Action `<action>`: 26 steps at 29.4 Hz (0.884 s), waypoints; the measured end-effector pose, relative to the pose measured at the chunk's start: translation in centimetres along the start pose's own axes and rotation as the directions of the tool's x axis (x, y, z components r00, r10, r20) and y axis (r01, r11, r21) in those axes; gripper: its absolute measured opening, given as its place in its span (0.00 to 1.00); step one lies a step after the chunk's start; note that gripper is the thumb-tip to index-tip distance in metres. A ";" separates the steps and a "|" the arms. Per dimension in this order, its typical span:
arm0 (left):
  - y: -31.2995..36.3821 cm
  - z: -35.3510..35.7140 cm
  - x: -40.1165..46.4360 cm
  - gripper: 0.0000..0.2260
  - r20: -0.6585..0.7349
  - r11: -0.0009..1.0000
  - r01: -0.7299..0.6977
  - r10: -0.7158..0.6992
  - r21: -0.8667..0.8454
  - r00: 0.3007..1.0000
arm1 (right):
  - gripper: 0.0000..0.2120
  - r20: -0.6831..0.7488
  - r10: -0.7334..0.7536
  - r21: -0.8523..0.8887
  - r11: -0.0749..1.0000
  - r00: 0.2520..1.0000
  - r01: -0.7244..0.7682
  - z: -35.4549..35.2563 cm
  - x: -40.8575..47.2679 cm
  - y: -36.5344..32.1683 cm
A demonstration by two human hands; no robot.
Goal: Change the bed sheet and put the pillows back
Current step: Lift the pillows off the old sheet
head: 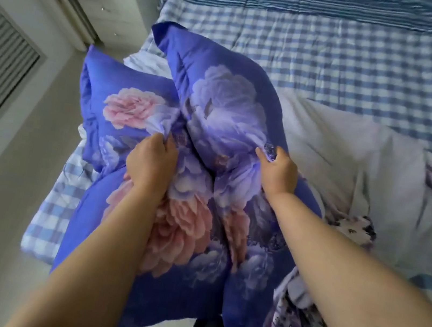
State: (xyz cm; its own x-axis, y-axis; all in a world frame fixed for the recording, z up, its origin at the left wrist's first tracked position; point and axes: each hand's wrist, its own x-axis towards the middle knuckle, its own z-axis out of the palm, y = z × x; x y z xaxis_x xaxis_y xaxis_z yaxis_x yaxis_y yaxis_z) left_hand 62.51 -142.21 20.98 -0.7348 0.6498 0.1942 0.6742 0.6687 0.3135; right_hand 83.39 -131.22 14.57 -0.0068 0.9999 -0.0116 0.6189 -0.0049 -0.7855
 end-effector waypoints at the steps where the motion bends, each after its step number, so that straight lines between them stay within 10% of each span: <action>1: 1.4 -1.2 -0.6 0.18 -0.025 0.999 -0.036 0.036 0.002 0.999 | 0.18 -0.026 -0.003 0.045 0.999 1.000 0.004 -1.7 -0.1 -0.2; 10: 16.0 -8.1 -5.6 0.19 -0.108 0.972 -0.236 0.232 -0.019 0.967 | 0.14 -0.155 -0.006 0.287 0.956 0.988 0.051 -20.4 2.2 0.6; 26: 43.1 2.4 -27.1 0.20 0.216 0.865 -0.313 0.417 -0.392 0.883 | 0.18 -0.447 0.121 -0.152 0.966 0.886 -0.208 -52.3 2.4 24.3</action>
State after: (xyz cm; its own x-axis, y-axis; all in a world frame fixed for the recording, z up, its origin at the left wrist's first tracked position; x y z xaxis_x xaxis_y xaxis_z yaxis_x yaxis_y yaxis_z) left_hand 111.61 -130.11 27.03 -0.3513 0.9308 0.1014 0.7845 0.2335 0.5745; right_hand 139.47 -128.27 27.78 0.4198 0.8913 0.1712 0.7188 -0.2113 -0.6624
